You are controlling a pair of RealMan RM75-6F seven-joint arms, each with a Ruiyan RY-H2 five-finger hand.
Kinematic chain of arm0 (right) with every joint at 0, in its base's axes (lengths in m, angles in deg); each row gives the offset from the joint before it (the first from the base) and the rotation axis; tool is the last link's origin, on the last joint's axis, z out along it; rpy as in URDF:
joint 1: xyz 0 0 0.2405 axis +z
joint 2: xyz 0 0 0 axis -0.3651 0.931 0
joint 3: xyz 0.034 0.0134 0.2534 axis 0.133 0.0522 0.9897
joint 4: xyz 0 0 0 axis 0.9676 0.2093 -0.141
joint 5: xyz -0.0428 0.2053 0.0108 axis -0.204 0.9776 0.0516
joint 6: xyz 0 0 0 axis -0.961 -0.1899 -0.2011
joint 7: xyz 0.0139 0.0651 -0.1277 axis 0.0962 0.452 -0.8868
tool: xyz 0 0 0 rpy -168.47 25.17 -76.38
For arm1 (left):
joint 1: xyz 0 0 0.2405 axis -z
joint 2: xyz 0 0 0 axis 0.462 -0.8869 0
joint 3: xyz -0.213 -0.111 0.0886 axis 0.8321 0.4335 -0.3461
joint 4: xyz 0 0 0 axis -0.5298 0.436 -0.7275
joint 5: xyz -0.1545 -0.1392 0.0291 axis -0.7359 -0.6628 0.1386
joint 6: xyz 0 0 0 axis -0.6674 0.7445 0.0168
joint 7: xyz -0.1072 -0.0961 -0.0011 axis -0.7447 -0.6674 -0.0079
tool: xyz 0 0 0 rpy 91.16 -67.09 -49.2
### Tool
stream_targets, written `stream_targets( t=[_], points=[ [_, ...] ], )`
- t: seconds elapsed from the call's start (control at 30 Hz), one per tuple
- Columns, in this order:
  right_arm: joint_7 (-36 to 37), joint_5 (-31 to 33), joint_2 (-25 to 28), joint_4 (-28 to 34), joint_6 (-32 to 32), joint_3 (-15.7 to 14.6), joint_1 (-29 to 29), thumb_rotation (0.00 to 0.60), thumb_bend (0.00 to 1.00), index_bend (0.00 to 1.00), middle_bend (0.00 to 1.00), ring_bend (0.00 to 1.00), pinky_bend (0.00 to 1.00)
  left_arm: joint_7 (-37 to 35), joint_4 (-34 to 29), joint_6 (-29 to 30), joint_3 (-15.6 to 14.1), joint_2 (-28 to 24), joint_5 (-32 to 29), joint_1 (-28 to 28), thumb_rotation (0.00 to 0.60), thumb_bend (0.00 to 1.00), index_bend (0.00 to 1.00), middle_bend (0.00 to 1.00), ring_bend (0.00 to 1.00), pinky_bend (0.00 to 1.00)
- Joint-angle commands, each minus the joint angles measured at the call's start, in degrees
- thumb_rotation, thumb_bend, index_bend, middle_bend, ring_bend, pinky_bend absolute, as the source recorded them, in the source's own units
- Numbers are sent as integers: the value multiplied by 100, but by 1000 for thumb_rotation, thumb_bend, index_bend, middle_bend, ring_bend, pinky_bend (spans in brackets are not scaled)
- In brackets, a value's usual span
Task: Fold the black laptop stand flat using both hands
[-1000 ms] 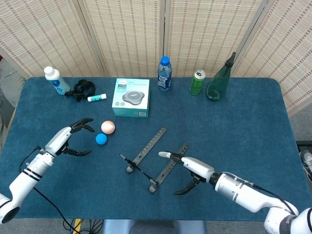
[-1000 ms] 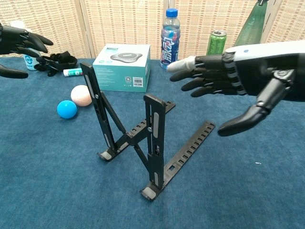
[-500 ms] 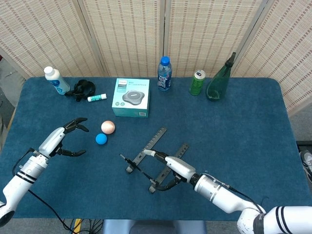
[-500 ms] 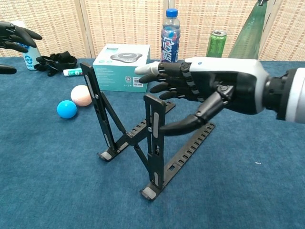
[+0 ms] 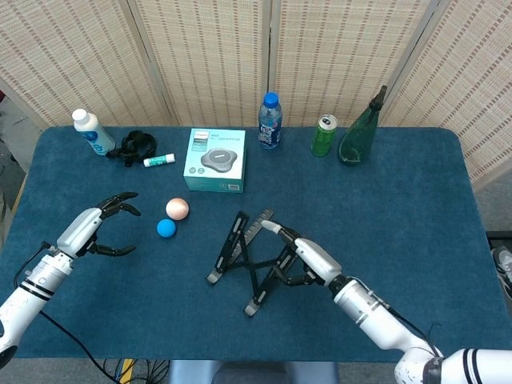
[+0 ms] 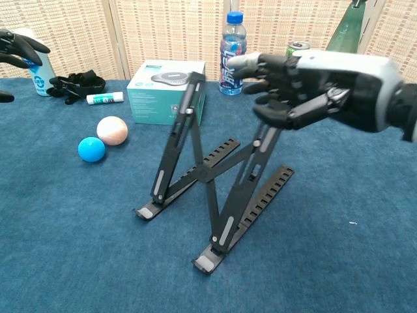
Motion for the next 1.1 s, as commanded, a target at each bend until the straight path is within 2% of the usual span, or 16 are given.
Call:
stream_targets(
  t=[0.03,0.13,0.27,0.43,0.57,0.77,0.97,1.1],
  points=[
    [43,-216,421,239,514,7,-400,600,420,0,11,0,0,270,51,-75,35,-18,-21,10,600,147,304,103,99,74],
    [-6,-501,642,278,843,-63,-654,600,411,0,9,0,0,673,153,-172,66,29,-46,50,600,147,307,143,118,77],
    [-368,-968,948,105,861,-226,-735,600,376,0,9,0,0,1306,277,-301,63,130,34,142,600,147,310,175,148,97],
    [-1184,-1332,1372,-211,563,-273,-558,600,223,0,9,0,0,2029,358,-464,39,287,228,311,600,147,315,176,151,118],
    [-1891,-1489,1483,-512,286,-322,-412,600,112,0,8,0,0,2224,348,-569,11,377,328,408,600,147,318,181,157,124],
    [-2382,-1375,1324,-900,7,-283,-268,600,19,0,0,0,0,2181,216,-845,-153,442,494,545,600,147,343,192,176,147],
    [-2729,-1327,1062,-1386,-49,-156,-132,600,5,0,0,0,0,2546,252,-1194,-238,535,606,762,600,147,352,200,181,147],
    [-2776,-1282,896,-1533,-148,-154,-73,600,0,0,0,0,0,2889,516,-1110,-213,810,769,853,600,147,305,201,181,147]
  ],
)
